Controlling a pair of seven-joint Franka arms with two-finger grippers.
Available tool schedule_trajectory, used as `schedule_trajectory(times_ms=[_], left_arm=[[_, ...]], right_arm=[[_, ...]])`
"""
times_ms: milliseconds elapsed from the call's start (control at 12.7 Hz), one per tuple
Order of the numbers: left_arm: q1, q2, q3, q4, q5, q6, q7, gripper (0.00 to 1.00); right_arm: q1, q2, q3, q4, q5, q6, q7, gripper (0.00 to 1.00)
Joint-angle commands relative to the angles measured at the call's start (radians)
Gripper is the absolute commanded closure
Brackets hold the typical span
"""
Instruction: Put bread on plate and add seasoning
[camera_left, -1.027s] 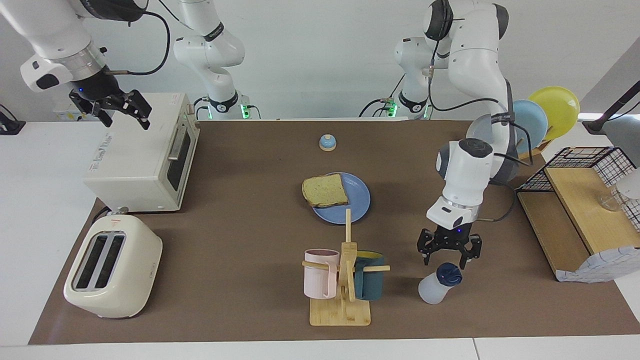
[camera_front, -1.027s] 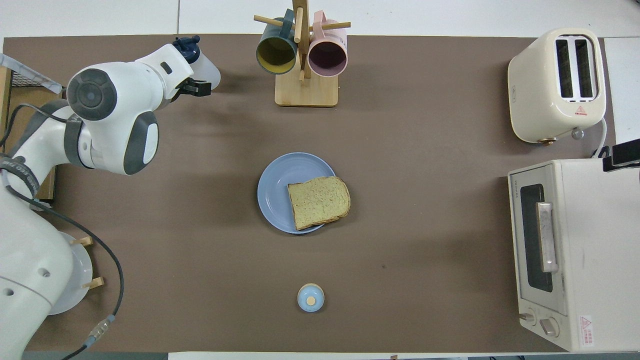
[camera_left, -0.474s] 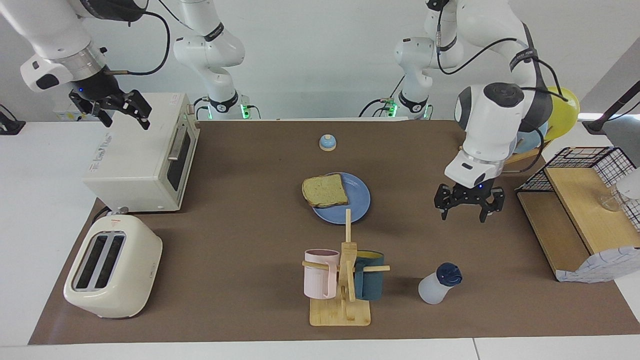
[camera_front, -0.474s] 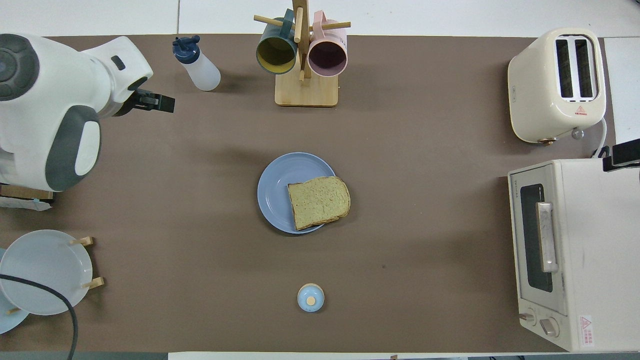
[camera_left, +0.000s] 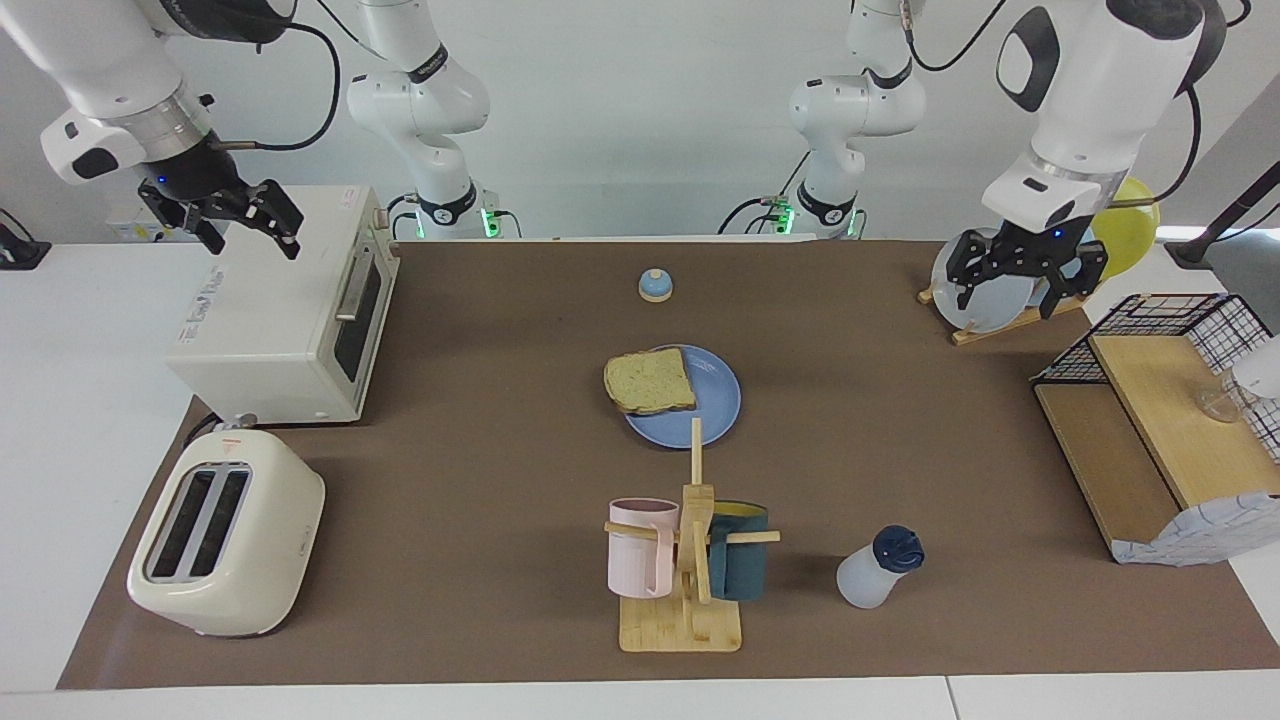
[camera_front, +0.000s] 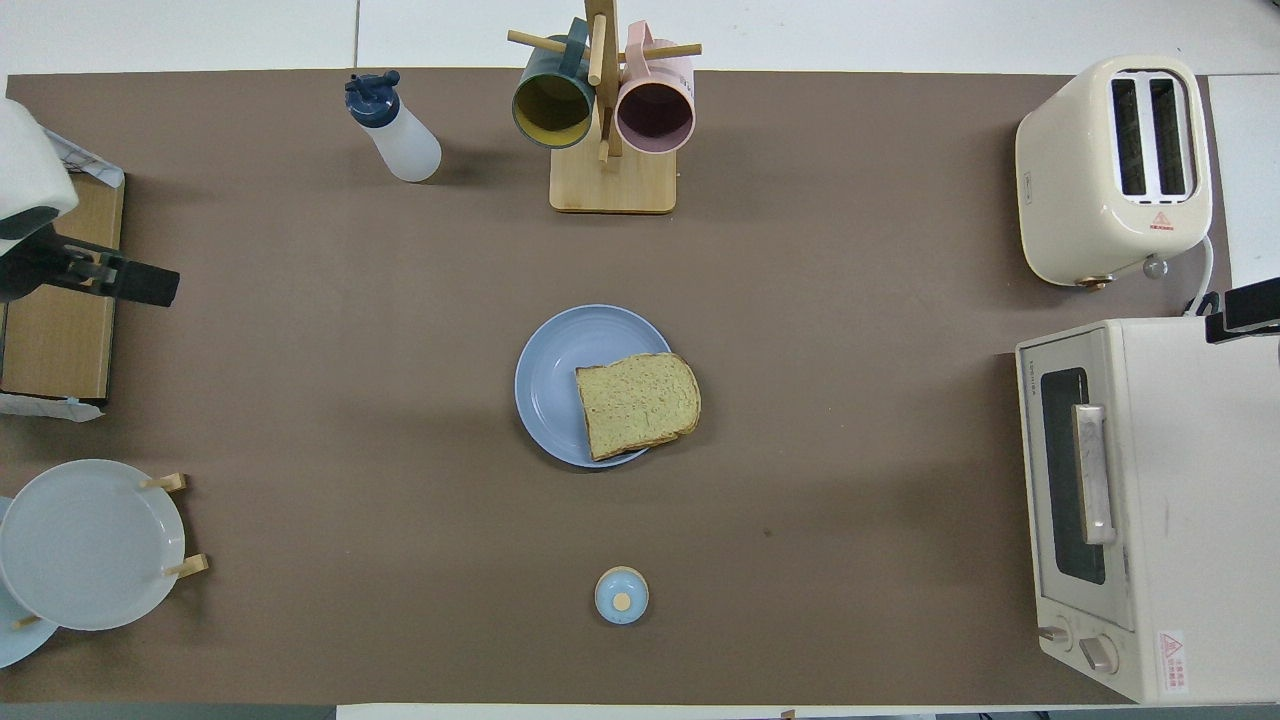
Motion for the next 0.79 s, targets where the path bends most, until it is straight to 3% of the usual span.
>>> schedule_trajectory(times_ms=[0, 316, 711], left_arm=[[-0.021, -0.058, 0.005, -0.015, -0.009, -0.094, 0.016, 0.0], [0.024, -0.125, 0.01, -0.021, -0.017, -0.208, 0.023, 0.0], [-0.011, -0.086, 0.07, -0.071, -0.133, -0.09, -0.049, 0.0]], right_arm=[[-0.007, -0.018, 0.006, -0.02, -0.006, 0.003, -0.007, 0.0], [-0.005, -0.018, 0.006, -0.02, -0.006, 0.003, -0.007, 0.0], [-0.005, -0.018, 0.006, -0.02, -0.006, 0.003, -0.007, 0.0]])
